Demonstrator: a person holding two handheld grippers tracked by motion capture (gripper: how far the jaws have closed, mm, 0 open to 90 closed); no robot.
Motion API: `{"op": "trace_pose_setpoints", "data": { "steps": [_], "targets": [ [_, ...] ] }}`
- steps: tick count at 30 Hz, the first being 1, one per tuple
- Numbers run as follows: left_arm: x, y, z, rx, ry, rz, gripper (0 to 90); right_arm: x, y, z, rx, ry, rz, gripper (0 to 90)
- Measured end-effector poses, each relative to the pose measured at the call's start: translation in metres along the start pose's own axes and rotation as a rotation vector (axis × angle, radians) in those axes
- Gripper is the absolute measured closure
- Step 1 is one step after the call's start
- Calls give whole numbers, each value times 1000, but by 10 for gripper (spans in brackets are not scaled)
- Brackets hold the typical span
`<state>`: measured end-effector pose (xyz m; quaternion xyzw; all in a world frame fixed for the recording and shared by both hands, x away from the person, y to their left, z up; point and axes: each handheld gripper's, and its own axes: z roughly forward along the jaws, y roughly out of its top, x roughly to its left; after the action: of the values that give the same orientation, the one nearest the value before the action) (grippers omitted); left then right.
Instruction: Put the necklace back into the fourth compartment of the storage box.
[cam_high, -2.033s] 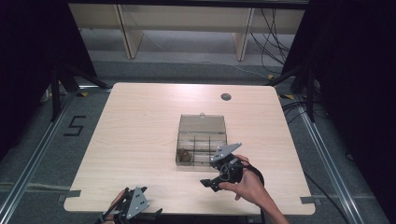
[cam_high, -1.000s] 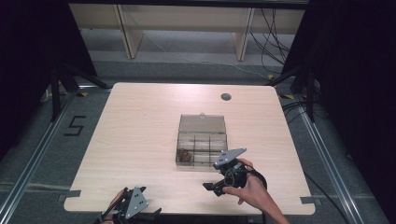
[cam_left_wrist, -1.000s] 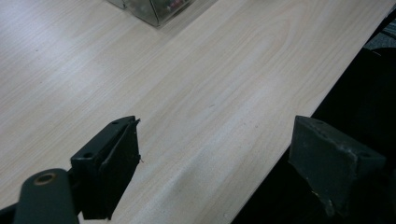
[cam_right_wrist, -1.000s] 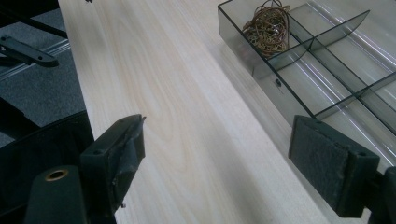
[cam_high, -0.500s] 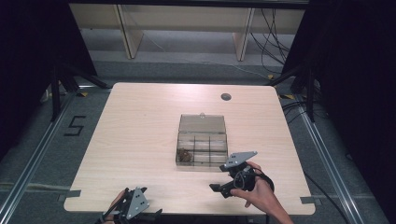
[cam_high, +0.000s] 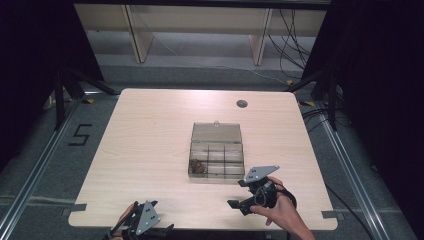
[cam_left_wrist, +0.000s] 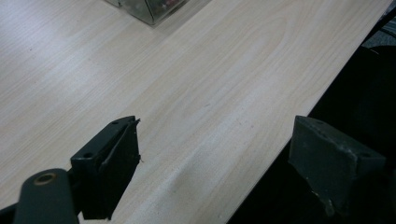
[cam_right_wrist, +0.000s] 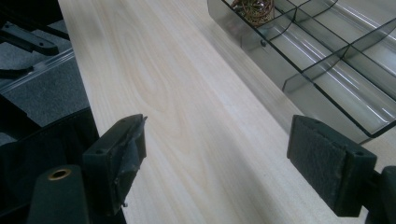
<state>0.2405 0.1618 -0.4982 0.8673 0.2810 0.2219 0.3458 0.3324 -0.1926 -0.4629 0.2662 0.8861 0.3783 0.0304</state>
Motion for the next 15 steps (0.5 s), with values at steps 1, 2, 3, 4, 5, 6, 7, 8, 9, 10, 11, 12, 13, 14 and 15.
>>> {"op": "trace_pose_setpoints", "data": {
  "steps": [1,2,3,4,5,6,7,8,9,10,11,12,13,14,15],
  "targets": [
    [0,0,0,-3,-5,1,156,0,0,-1,1,5,3,203],
    [-1,0,0,-3,-5,-1,156,1,-1,-1,-5,-3,-1,202],
    [0,0,0,-4,-5,-1,156,1,-2,-1,-3,2,-3,200],
    [0,0,0,-3,-5,-1,156,1,-3,-1,1,7,3,199],
    [0,0,0,-3,-5,0,156,1,-4,-1,-2,6,3,198],
    [0,0,0,-4,-2,-5,156,1,-4,-2,5,8,11,196],
    [0,0,0,-3,-4,1,156,0,-5,-2,-1,10,0,195],
    [0,0,0,-6,-8,-3,156,1,-6,-2,3,5,12,194],
    [0,0,0,-6,-8,-1,156,1,-7,-3,-5,-2,10,193],
    [0,0,0,-6,-8,-4,156,1,-8,-4,-8,-1,11,191],
    [-1,0,0,-3,-5,1,156,0,-9,-4,-15,-2,8,187],
    [-1,0,0,-3,-9,0,156,0,-10,-4,-15,4,8,184],
    [0,0,0,-7,-8,13,156,1,-11,-4,-9,6,19,179],
    [1,1,0,-8,-9,23,156,3,-12,-4,-13,4,29,167],
    [0,1,0,-8,-5,19,156,1,-13,-4,-9,6,18,160]
  ]
}}
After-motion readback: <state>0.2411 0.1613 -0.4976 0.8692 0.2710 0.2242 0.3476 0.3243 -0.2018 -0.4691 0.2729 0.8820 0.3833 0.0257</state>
